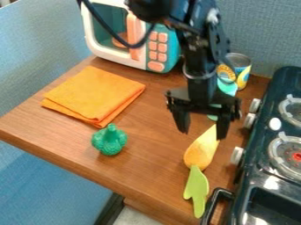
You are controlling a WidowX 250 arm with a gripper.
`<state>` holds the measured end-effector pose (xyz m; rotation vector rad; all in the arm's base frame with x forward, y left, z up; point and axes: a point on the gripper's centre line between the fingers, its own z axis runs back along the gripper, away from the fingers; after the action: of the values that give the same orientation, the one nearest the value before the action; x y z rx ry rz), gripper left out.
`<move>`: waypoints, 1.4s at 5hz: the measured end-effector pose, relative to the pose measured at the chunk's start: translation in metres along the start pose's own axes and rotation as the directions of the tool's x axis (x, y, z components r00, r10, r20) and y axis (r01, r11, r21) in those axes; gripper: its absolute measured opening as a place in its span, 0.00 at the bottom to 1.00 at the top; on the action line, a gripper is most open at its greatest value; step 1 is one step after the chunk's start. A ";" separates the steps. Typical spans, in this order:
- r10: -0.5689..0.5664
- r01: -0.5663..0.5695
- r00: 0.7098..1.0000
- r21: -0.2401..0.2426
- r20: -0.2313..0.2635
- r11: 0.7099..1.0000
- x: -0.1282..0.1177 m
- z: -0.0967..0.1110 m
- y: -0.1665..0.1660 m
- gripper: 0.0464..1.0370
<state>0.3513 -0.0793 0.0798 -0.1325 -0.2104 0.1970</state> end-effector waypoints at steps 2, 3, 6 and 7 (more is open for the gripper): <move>-0.027 0.029 0.998 0.039 -0.049 0.999 -0.021 0.040 0.046 0.97; -0.072 0.078 0.995 0.095 -0.066 0.992 -0.031 0.057 0.078 0.97; -0.229 0.239 0.956 0.039 -0.182 0.970 -0.039 0.064 0.098 0.97; -0.230 0.241 0.956 0.039 -0.182 0.970 -0.039 0.064 0.097 0.97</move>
<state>0.2824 0.0141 0.1198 -0.0628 -0.0418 -0.0466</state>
